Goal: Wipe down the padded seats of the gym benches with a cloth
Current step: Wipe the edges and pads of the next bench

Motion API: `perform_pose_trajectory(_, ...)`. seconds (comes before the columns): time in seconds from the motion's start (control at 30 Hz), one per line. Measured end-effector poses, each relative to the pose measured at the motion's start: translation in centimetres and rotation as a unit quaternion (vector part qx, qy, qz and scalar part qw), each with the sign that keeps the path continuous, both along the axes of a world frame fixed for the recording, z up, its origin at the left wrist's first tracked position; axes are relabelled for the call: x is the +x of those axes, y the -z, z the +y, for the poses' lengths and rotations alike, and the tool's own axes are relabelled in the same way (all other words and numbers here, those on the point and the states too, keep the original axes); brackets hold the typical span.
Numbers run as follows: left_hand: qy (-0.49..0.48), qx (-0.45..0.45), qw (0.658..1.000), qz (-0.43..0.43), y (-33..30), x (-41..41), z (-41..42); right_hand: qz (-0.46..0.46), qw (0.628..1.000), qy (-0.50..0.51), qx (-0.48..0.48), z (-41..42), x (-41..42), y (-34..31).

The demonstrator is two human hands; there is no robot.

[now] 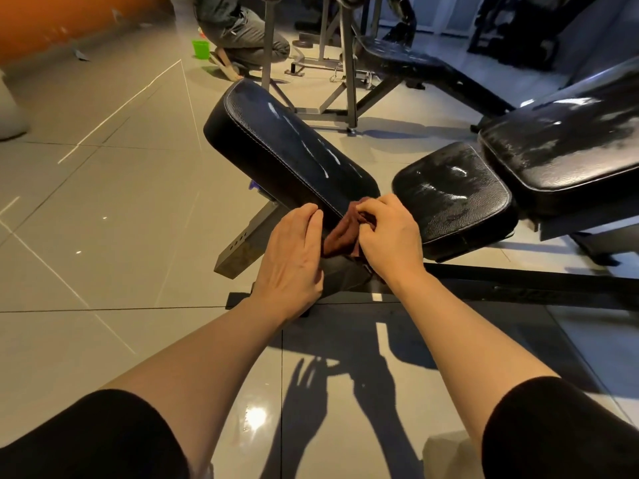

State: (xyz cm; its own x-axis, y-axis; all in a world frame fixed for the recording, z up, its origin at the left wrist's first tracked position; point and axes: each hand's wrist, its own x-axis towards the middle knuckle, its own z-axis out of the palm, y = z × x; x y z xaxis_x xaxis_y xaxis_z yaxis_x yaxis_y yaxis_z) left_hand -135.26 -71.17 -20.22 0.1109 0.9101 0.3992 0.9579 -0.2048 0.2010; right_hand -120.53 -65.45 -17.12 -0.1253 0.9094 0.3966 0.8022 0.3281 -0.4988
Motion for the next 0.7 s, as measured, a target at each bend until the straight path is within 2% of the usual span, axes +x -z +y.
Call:
perform_pose_trajectory(0.17,-0.011,-0.026,0.999,0.014,-0.1,0.3,-0.3,-0.036,0.998,0.048,-0.033,-1.2,2.5,1.3)
perform_pose_trajectory(0.3,-0.007,-0.031,1.000,0.004,0.0,0.2,-0.4,-0.015,0.994,0.094,-0.043,-1.4,1.9,1.3)
perform_pose_trajectory(0.37,-0.005,-0.035,0.999,0.002,-0.1,-0.2,-0.5,0.017,0.997,0.067,-0.027,-1.3,0.9,0.7)
perform_pose_trajectory(0.43,0.001,-0.036,0.999,0.004,-0.1,-0.7,-0.5,0.047,0.999,-0.006,0.003,-1.6,-0.8,0.0)
perform_pose_trajectory(0.53,0.010,-0.037,0.999,-0.004,-0.3,-1.0,-0.6,0.018,0.996,-0.082,0.016,-1.8,-2.5,-0.1)
perform_pose_trajectory(0.7,0.001,-0.040,0.999,-0.006,0.0,-0.4,-0.5,-0.031,0.998,-0.018,-0.043,-1.1,0.1,-0.2)
